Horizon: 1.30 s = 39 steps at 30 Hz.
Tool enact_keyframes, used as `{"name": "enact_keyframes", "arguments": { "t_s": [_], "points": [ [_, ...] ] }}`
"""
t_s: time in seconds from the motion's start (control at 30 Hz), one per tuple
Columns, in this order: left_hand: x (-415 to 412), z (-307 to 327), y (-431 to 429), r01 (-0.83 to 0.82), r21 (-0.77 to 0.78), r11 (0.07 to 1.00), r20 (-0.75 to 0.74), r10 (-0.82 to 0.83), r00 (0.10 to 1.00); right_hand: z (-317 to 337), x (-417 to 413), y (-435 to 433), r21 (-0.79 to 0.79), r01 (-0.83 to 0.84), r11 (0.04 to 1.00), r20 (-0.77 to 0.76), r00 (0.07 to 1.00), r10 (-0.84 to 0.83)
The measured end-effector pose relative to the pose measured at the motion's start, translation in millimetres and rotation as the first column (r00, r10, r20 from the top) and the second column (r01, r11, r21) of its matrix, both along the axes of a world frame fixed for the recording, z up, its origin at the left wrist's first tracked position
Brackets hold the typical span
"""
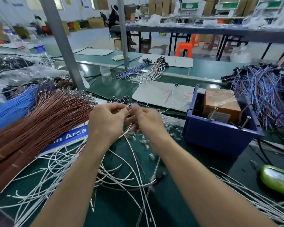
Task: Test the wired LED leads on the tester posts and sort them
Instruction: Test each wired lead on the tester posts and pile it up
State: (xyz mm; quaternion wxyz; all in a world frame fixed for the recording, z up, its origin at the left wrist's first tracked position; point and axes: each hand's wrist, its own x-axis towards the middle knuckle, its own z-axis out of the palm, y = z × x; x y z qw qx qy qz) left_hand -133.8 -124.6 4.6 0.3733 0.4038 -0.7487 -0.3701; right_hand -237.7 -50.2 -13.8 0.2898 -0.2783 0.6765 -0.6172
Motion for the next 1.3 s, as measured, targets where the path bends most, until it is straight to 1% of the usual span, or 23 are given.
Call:
{"name": "enact_keyframes", "arguments": {
  "t_s": [0.07, 0.17, 0.23, 0.3, 0.33, 0.4, 0.47, 0.57, 0.67, 0.77, 0.87, 0.97, 1.0, 1.03, 1.07, 1.1, 1.13, 1.17, 1.2, 1.23, 1.27, 1.3],
  "points": [
    [6.4, 13.9, 10.5, 0.096, -0.049, 0.994, -0.008, -0.096, 0.995, 22.2, -1.0, 0.4, -0.05, 0.022, 0.999, 0.09, 0.996, -0.017],
    [20.5, 30.6, 24.5, 0.294, 0.003, 0.956, -0.032, -0.294, 0.955, 50.8, -0.2, 16.1, -0.122, 0.049, 0.991, 0.189, 0.982, -0.026],
    [34.0, 38.0, 29.5, 0.381, 0.117, 0.917, -0.141, -0.364, 0.921, 67.8, 2.2, 38.4, -0.182, 0.046, 0.982, 0.2, 0.98, -0.008],
    [49.7, 40.4, 30.8, 0.468, 0.242, 0.85, -0.25, -0.411, 0.877, 82.0, 2.4, 67.4, -0.238, 0.042, 0.97, 0.162, 0.987, -0.003],
    [57.3, 39.4, 30.1, 0.505, 0.273, 0.819, -0.264, -0.441, 0.858, 87.9, 1.5, 83.2, -0.268, 0.045, 0.962, 0.144, 0.99, -0.006],
    [69.1, 34.1, 26.8, 0.539, 0.303, 0.786, -0.201, -0.5, 0.843, 94.7, -2.3, 115.6, -0.336, 0.077, 0.939, 0.122, 0.992, -0.038],
    [74.9, 27.4, 24.1, 0.535, 0.316, 0.784, -0.132, -0.522, 0.842, 95.6, -5.9, 149.3, -0.39, 0.125, 0.912, 0.098, 0.991, -0.094],
    [75.5, 18.0, 23.1, 0.532, 0.335, 0.778, -0.076, -0.541, 0.838, 83.5, -8.1, 201.0, -0.411, 0.206, 0.888, 0.06, 0.978, -0.199],
    [68.7, 9.3, 26.4, 0.538, 0.336, 0.773, -0.028, -0.562, 0.826, 58.7, -7.5, 256.5, -0.379, 0.332, 0.864, 0.103, 0.943, -0.317],
    [54.2, 1.2, 39.8, 0.569, 0.328, 0.754, -0.032, -0.593, 0.804, 33.9, -5.8, 305.8, -0.279, 0.452, 0.847, 0.19, 0.891, -0.413],
    [32.1, -7.0, 62.7, 0.575, 0.322, 0.752, 0.004, -0.609, 0.793, 10.0, -6.1, 339.0, -0.126, 0.572, 0.811, 0.256, 0.808, -0.53],
    [11.2, -16.1, 85.4, 0.577, 0.312, 0.755, 0.03, -0.615, 0.788, -8.5, -6.1, 360.2, 0.076, 0.614, 0.786, 0.239, 0.754, -0.612],
    [6.0, -18.6, 91.0, 0.576, 0.309, 0.757, 0.046, -0.616, 0.786, -12.0, -6.0, 365.5, 0.159, 0.626, 0.764, 0.2, 0.737, -0.645],
    [1.8, -20.5, 95.8, 0.578, 0.309, 0.755, 0.058, -0.622, 0.781, -15.0, -6.6, 370.8, 0.257, 0.633, 0.731, 0.102, 0.734, -0.671],
    [-1.2, -21.5, 99.9, 0.591, 0.313, 0.743, 0.068, -0.638, 0.767, -16.5, -8.0, 376.6, 0.38, 0.623, 0.683, -0.06, 0.754, -0.654],
    [-4.0, -22.2, 103.8, 0.611, 0.324, 0.722, 0.072, -0.663, 0.745, -15.5, -9.7, 382.0, 0.52, 0.615, 0.592, -0.266, 0.776, -0.572],
    [-5.9, -22.5, 107.5, 0.629, 0.342, 0.698, 0.074, -0.688, 0.722, -10.0, -8.8, 385.4, 0.623, 0.639, 0.451, -0.472, 0.767, -0.435],
    [-8.5, -22.1, 111.8, 0.644, 0.36, 0.675, 0.073, -0.709, 0.702, -3.3, -7.2, 385.5, 0.623, 0.698, 0.352, -0.619, 0.716, -0.323],
    [-11.3, -21.6, 116.6, 0.658, 0.37, 0.656, 0.07, -0.726, 0.684, 3.9, -3.7, 382.0, 0.561, 0.75, 0.351, -0.703, 0.655, -0.276],
    [-15.0, -20.9, 122.3, 0.676, 0.371, 0.637, 0.061, -0.743, 0.667, 9.5, -0.1, 375.1, 0.465, 0.768, 0.441, -0.74, 0.61, -0.283],
    [-19.6, -19.9, 129.6, 0.698, 0.367, 0.616, 0.048, -0.761, 0.646, 14.2, 2.8, 364.4, 0.38, 0.736, 0.56, -0.746, 0.602, -0.285],
    [-24.7, -18.3, 137.6, 0.719, 0.361, 0.594, 0.027, -0.777, 0.628, 16.2, 4.5, 350.6, 0.309, 0.662, 0.683, -0.725, 0.629, -0.282]
  ]
}}
